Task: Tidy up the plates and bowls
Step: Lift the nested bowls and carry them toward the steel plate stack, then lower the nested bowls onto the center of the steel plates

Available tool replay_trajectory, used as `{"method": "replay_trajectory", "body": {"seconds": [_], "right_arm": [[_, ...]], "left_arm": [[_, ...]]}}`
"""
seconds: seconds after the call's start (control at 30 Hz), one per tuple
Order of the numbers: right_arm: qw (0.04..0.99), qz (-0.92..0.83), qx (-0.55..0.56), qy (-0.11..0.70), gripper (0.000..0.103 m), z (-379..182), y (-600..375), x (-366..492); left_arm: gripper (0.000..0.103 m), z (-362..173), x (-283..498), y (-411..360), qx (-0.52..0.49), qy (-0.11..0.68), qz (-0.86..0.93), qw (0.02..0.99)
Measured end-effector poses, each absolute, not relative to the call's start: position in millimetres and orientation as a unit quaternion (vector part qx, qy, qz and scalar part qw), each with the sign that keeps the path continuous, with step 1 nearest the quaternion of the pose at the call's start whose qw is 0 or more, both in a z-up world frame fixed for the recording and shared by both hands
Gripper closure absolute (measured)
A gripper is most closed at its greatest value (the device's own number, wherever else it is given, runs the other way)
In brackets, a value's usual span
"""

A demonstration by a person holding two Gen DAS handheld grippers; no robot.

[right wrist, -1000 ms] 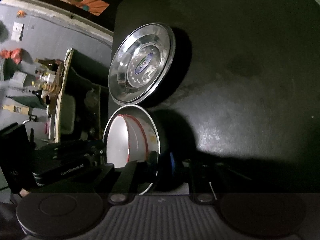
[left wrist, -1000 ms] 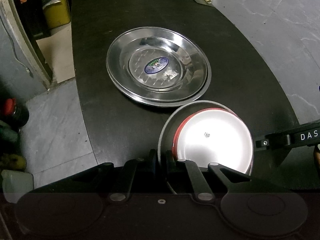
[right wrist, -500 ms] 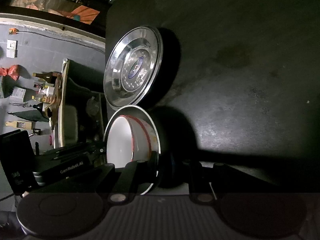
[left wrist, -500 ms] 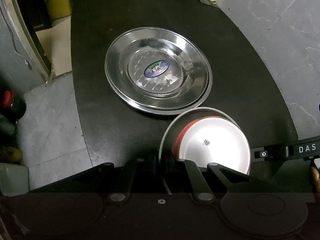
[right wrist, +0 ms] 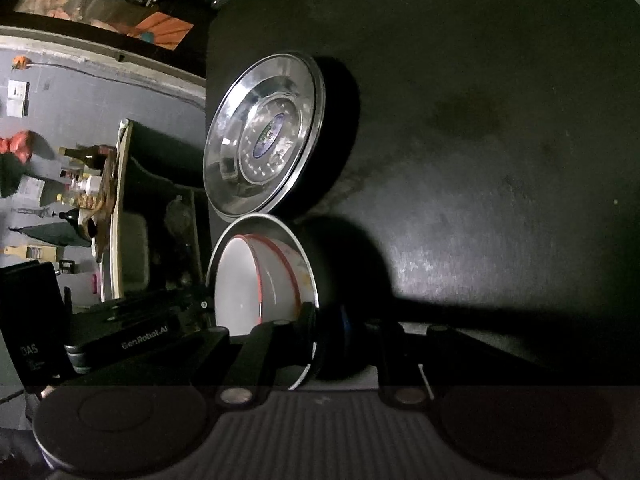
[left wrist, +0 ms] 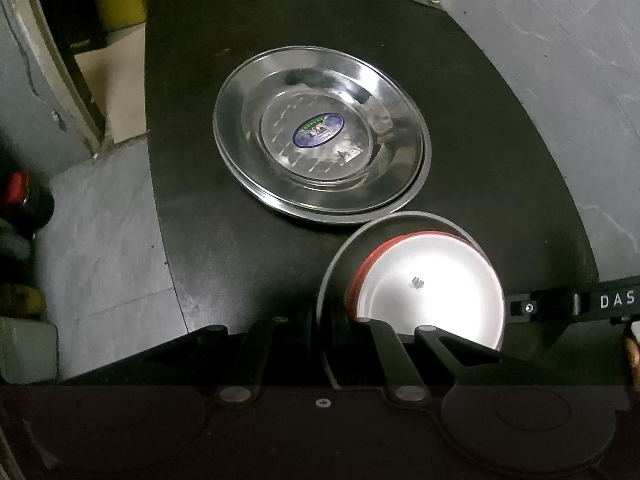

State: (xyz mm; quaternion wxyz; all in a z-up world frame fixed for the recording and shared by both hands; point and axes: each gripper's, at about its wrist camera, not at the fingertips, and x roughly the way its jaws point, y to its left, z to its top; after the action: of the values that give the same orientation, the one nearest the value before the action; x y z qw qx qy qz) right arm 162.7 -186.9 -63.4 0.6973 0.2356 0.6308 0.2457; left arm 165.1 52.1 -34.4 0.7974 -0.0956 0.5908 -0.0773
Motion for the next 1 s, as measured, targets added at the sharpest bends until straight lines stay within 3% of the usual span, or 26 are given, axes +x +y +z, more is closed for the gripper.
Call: {"method": "replay_trajectory", "body": {"seconds": [1.0], "right_arm": [[0.707, 0.231, 0.308, 0.594, 0.085, -46.9, -204.1, 170.9]], "left_arm": [[0.097, -14.8, 193.1, 61.1, -0.156, 0.577, -0.083, 0.798]]}}
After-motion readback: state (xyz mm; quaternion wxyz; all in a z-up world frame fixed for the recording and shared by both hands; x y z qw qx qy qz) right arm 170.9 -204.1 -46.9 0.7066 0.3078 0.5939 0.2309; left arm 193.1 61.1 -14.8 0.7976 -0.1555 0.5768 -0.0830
